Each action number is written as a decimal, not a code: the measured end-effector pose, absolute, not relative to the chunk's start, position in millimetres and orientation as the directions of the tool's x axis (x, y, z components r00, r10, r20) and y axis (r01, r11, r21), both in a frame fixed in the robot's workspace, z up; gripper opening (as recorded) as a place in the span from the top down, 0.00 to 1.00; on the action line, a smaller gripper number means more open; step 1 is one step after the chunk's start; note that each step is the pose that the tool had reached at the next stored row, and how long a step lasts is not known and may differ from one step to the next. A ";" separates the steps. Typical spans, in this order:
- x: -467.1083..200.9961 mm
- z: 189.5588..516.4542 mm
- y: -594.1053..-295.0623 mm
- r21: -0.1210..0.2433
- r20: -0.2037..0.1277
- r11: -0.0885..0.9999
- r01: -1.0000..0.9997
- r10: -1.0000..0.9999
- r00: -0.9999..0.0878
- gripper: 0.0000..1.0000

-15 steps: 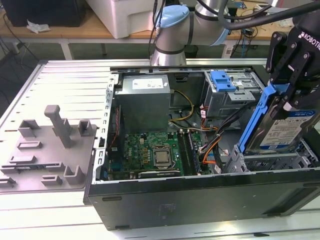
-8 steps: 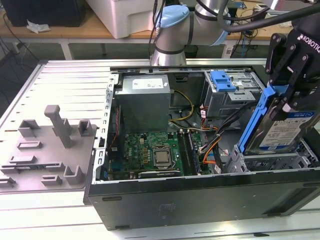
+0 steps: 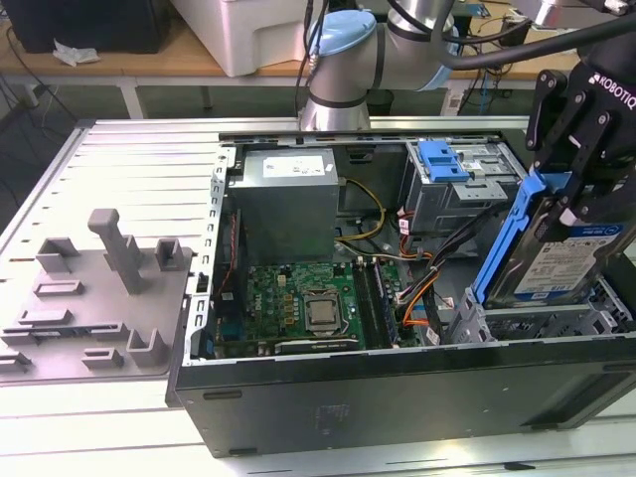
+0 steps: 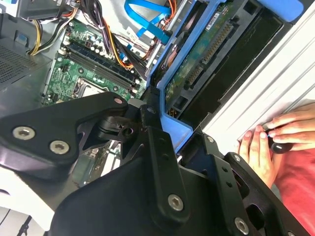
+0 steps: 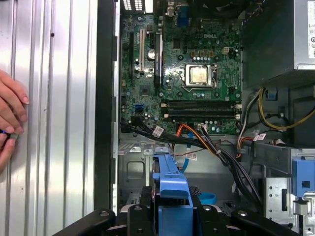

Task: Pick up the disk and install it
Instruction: 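Insert the disk into the insertion slot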

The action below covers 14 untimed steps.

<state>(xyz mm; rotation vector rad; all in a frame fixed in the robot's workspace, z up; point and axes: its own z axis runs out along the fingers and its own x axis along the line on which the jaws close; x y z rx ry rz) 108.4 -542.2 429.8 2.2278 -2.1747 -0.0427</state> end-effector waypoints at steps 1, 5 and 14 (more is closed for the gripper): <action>108.4 429.4 -542.2 0.039 0.000 -0.024 -0.999 -1.000 0.024 0.63; 108.4 427.5 -542.2 0.039 0.000 -0.024 -0.999 -1.000 0.024 0.63; 108.4 423.9 -542.2 0.039 0.000 -0.024 -0.999 -1.000 0.024 0.63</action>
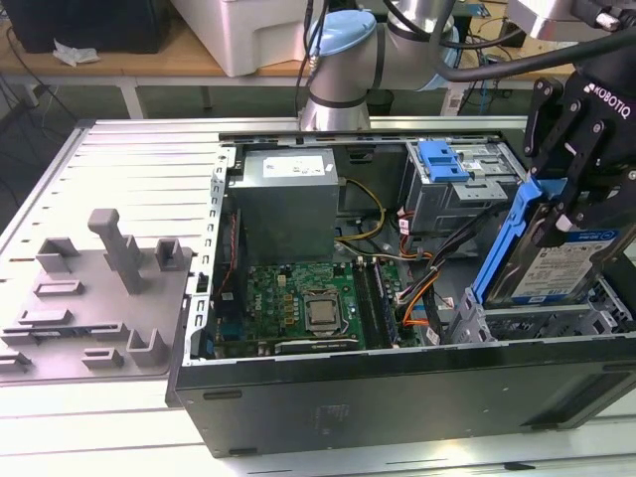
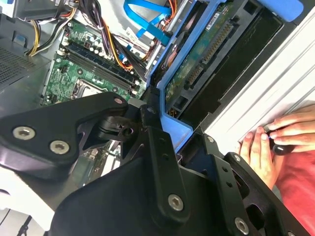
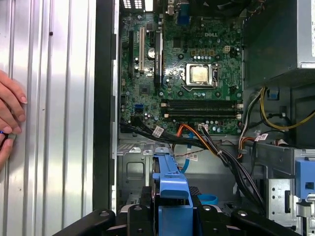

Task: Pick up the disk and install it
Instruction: 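Insert the disk into the insertion slot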

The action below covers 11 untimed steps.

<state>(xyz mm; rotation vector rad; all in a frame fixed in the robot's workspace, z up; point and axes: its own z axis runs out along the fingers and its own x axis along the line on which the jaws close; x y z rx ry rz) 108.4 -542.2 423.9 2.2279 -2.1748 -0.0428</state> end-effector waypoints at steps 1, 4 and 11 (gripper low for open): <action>108.4 423.4 -542.2 0.039 0.000 -0.024 -0.999 -1.000 0.024 0.63; 108.4 422.1 -542.2 0.039 0.000 -0.024 -0.999 -1.000 0.024 0.63; 108.4 417.1 -542.2 0.039 0.000 -0.024 -0.999 -1.000 0.024 0.63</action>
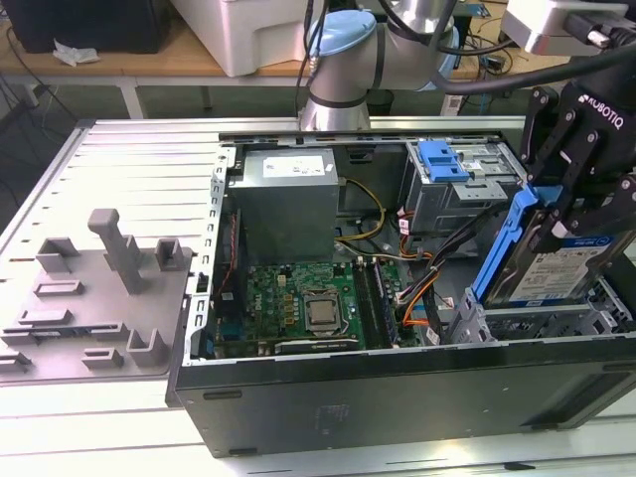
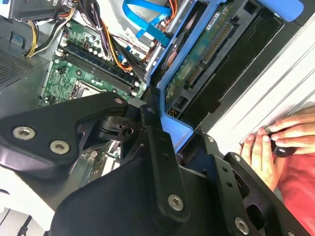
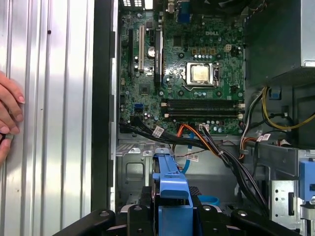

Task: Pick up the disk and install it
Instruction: 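Insert the disk into the insertion slot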

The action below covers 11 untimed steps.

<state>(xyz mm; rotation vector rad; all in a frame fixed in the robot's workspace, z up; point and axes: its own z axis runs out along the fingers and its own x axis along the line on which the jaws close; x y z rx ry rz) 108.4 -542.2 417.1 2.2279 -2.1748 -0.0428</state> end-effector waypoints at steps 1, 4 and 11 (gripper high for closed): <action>108.4 416.4 -542.2 0.039 0.000 -0.024 -0.999 -1.000 0.024 0.63; 108.4 415.0 -542.2 0.039 0.000 -0.024 -0.999 -1.000 0.024 0.63; 108.4 411.1 -542.2 0.039 0.000 -0.024 -0.999 -1.000 0.024 0.63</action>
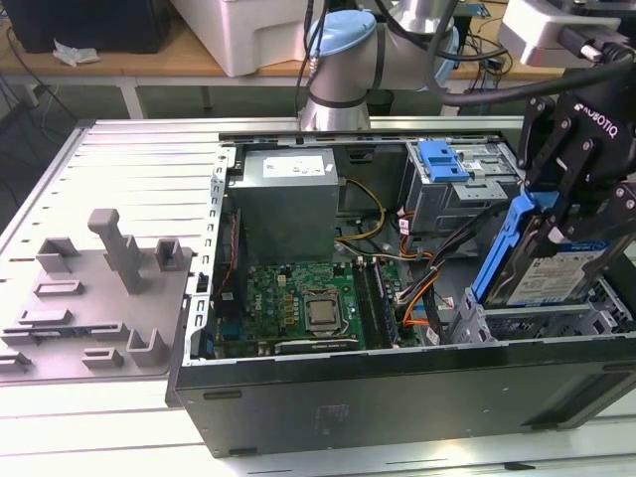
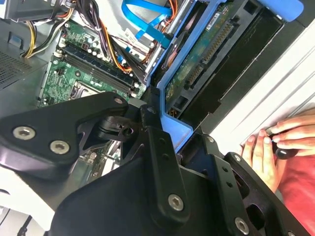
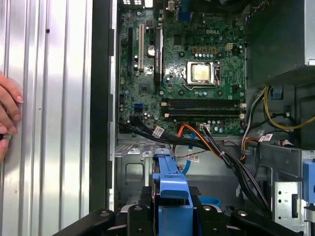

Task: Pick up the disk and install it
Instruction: 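Insert the disk into the insertion slot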

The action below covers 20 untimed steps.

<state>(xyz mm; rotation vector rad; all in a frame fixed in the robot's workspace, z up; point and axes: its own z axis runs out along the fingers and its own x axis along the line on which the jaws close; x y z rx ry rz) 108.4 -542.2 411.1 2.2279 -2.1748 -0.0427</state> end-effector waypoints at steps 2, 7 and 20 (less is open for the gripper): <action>108.4 410.0 -542.2 0.039 0.000 -0.024 -0.999 -1.000 0.024 0.63; 108.4 407.4 -542.2 0.039 0.000 -0.024 -0.999 -1.000 0.024 0.63; 108.4 402.5 -542.2 0.039 0.000 -0.024 -0.999 -1.000 0.024 0.63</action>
